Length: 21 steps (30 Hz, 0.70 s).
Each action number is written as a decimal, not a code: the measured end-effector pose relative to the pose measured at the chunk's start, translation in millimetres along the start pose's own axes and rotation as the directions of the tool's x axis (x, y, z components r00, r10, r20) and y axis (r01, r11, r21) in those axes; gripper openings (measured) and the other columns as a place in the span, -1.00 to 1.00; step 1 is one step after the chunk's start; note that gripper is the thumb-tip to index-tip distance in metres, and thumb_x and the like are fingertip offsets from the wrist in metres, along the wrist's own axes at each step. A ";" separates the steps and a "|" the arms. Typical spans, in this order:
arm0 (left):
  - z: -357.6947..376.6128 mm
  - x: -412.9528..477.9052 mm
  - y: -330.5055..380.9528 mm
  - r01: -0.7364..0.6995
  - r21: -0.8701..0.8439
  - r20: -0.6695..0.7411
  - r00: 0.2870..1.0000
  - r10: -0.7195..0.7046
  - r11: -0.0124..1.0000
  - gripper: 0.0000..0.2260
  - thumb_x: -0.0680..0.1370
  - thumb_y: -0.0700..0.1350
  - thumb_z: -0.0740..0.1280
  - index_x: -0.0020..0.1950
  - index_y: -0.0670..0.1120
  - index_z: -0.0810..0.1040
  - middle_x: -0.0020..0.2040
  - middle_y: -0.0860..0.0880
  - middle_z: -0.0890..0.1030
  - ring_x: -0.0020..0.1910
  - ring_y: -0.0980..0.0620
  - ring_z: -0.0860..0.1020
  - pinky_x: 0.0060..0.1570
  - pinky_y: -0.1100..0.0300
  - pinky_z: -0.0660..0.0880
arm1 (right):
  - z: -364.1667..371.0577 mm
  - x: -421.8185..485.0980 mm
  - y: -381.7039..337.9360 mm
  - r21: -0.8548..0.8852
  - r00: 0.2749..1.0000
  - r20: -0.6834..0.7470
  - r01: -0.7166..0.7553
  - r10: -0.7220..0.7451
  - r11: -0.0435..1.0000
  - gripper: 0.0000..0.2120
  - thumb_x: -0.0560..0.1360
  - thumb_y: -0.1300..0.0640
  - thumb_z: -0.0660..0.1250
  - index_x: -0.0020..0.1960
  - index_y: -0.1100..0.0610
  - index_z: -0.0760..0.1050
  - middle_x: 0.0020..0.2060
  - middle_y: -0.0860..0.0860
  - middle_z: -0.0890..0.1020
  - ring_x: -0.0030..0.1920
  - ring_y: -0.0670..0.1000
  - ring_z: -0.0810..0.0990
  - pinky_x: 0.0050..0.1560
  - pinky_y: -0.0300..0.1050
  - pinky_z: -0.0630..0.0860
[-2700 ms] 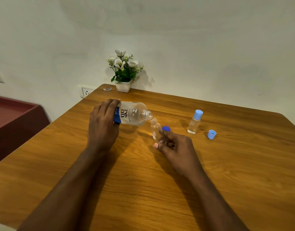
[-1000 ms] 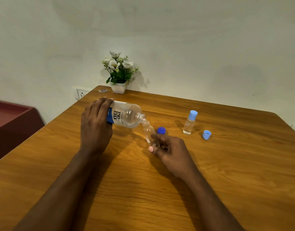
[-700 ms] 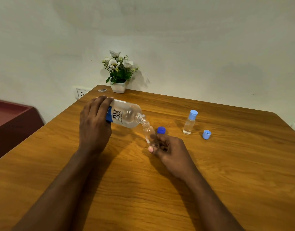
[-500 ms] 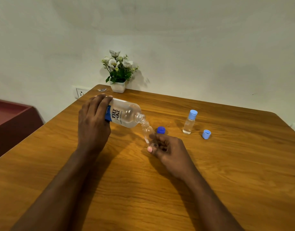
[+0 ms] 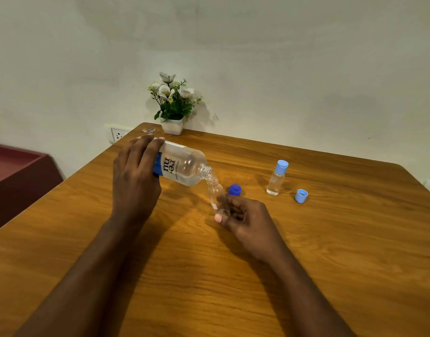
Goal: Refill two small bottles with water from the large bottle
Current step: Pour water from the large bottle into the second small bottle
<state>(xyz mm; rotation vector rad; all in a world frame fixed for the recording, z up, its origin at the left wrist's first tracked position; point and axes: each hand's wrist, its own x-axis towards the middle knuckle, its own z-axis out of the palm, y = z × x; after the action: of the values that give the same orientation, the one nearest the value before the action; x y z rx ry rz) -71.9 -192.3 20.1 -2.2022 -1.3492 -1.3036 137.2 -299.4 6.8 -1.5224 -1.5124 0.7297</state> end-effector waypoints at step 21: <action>-1.5 0.9 1.4 -0.003 0.007 0.001 1.000 0.003 1.000 -0.47 0.39 -0.41 0.39 0.35 -0.22 0.41 0.31 -0.25 0.46 0.33 -0.25 0.38 0.27 -0.16 0.35 | -0.3 -0.6 -0.4 0.036 1.000 0.016 0.009 -0.010 0.999 -0.60 0.46 0.18 0.44 0.29 0.11 0.54 0.11 -0.05 0.67 0.14 -0.11 0.62 0.26 0.01 0.51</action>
<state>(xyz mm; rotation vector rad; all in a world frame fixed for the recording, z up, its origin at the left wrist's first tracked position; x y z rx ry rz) -71.4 -193.4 22.0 -2.1995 -1.3486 -1.2952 137.2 -300.1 7.2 -1.4848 -1.5098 0.7617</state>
